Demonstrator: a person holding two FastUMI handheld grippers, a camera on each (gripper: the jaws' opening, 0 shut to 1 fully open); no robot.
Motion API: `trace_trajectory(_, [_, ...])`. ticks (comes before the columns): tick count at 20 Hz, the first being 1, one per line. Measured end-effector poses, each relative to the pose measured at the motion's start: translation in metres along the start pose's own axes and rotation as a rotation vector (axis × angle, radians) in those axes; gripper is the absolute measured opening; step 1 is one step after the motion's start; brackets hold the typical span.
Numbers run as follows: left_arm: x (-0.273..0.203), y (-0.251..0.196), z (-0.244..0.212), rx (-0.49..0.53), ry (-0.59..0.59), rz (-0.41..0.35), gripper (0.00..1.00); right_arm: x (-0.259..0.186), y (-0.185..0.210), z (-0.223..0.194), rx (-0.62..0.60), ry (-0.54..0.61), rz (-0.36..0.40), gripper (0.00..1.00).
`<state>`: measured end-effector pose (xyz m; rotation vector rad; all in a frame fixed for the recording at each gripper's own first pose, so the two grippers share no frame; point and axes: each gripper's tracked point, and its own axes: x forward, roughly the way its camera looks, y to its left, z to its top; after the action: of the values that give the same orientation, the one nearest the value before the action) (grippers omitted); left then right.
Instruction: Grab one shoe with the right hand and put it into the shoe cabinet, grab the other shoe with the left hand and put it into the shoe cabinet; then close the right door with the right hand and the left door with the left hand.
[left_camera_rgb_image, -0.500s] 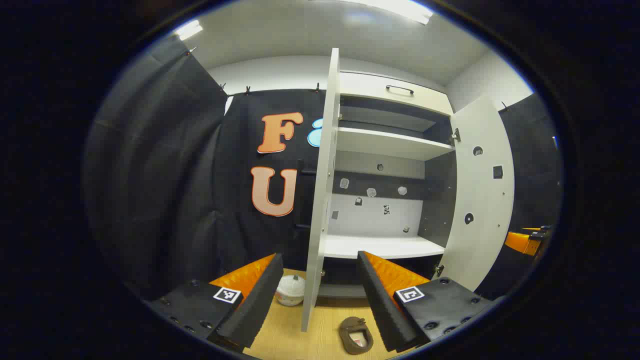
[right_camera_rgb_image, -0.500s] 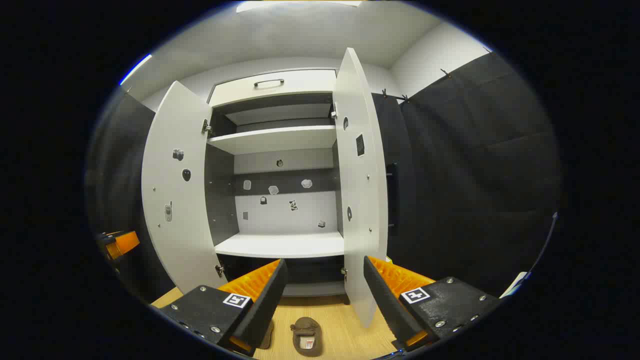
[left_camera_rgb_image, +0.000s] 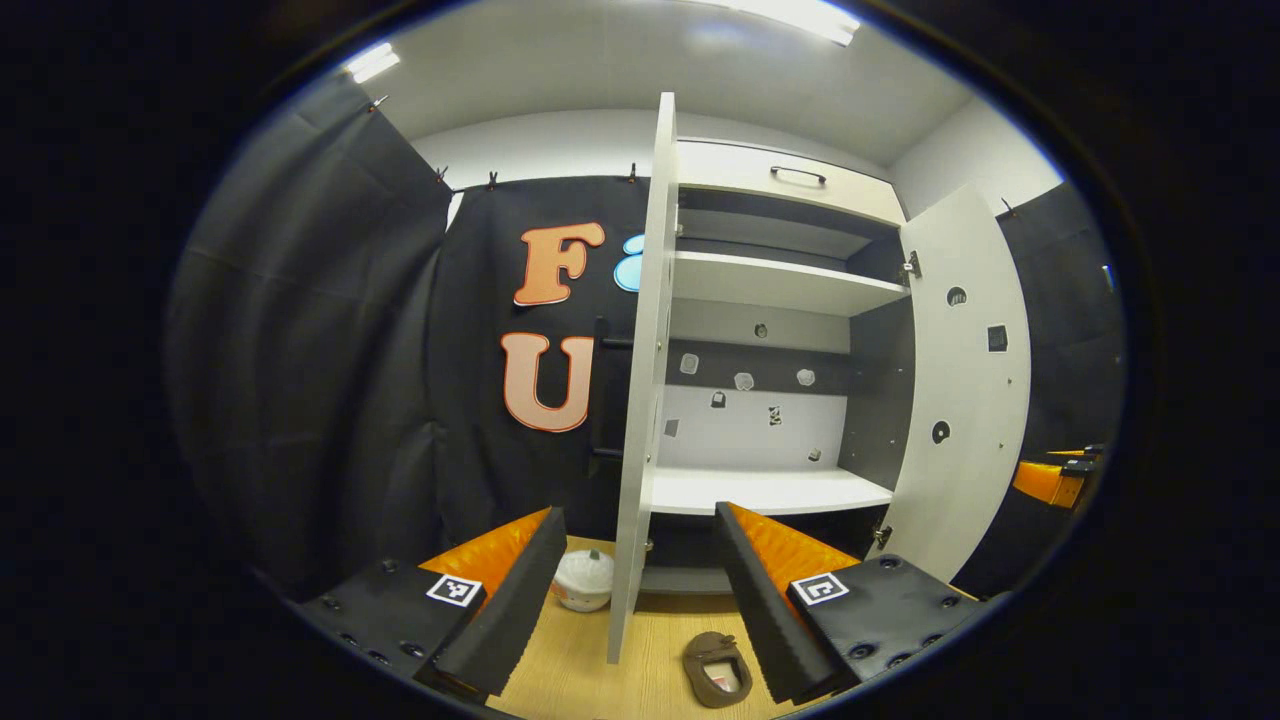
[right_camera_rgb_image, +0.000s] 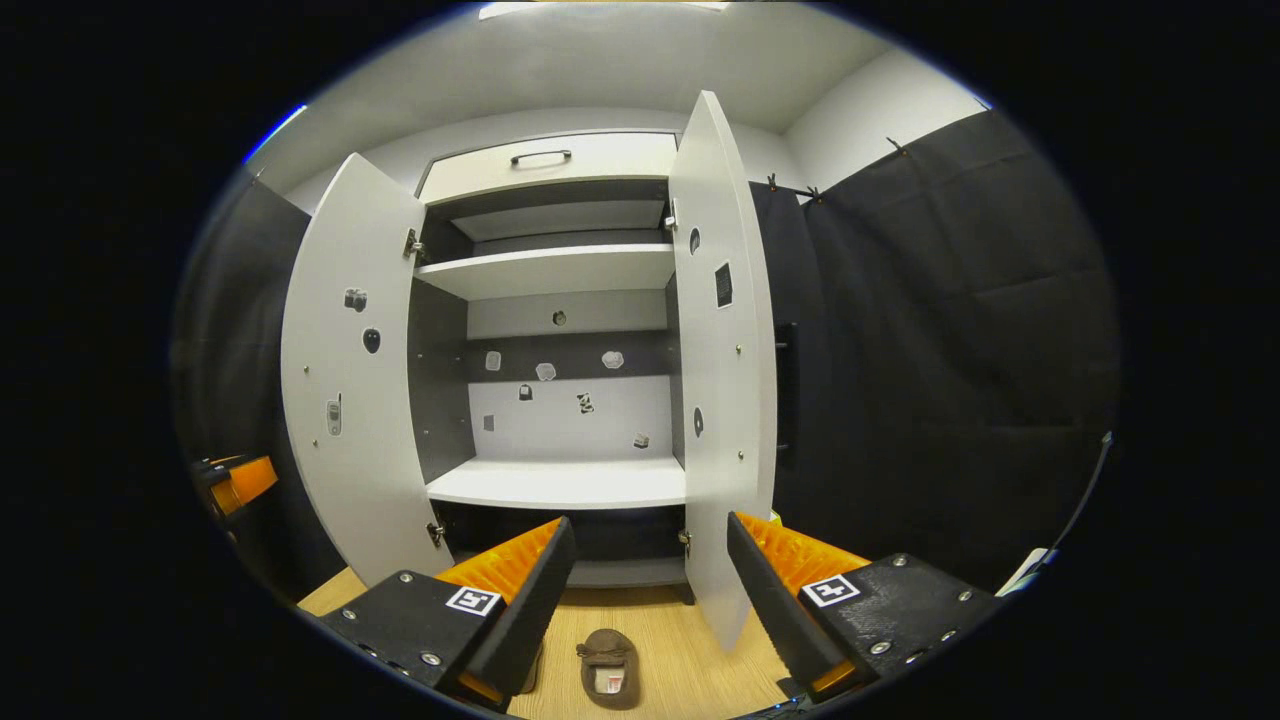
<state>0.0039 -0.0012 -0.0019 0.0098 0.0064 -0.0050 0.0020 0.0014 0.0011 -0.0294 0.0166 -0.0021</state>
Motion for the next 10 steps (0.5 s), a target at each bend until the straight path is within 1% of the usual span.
trace_trajectory(1, [0.001, -0.001, 0.000, 0.000, 0.001, -0.002, 0.99, 0.000, 0.000, 0.000, -0.002, 0.002, 0.001, 0.94])
trace_trajectory(2, [0.002, -0.002, -0.001, 0.000, 0.002, -0.003, 0.97, 0.001, 0.001, -0.001, -0.001, 0.005, 0.002, 0.93])
trace_trajectory(4, [0.003, -0.003, -0.002, 0.001, 0.005, -0.003, 0.97, 0.003, 0.003, -0.003, 0.004, 0.012, 0.007, 0.94])
trace_trajectory(5, [0.003, -0.002, -0.002, 0.002, 0.006, -0.002, 0.94, 0.005, 0.004, -0.004, 0.002, 0.015, 0.008, 0.94])
trace_trajectory(6, [0.004, -0.001, -0.001, 0.003, 0.006, -0.002, 0.97, 0.007, 0.005, -0.006, -0.005, 0.019, 0.008, 0.93])
trace_trajectory(7, [0.004, -0.001, -0.001, 0.004, 0.006, 0.000, 0.97, 0.009, 0.006, -0.009, -0.014, 0.026, 0.009, 0.93])
trace_trajectory(10, [0.006, 0.000, -0.003, -0.003, 0.010, 0.005, 0.97, 0.017, 0.011, -0.032, -0.034, 0.071, 0.020, 0.94])
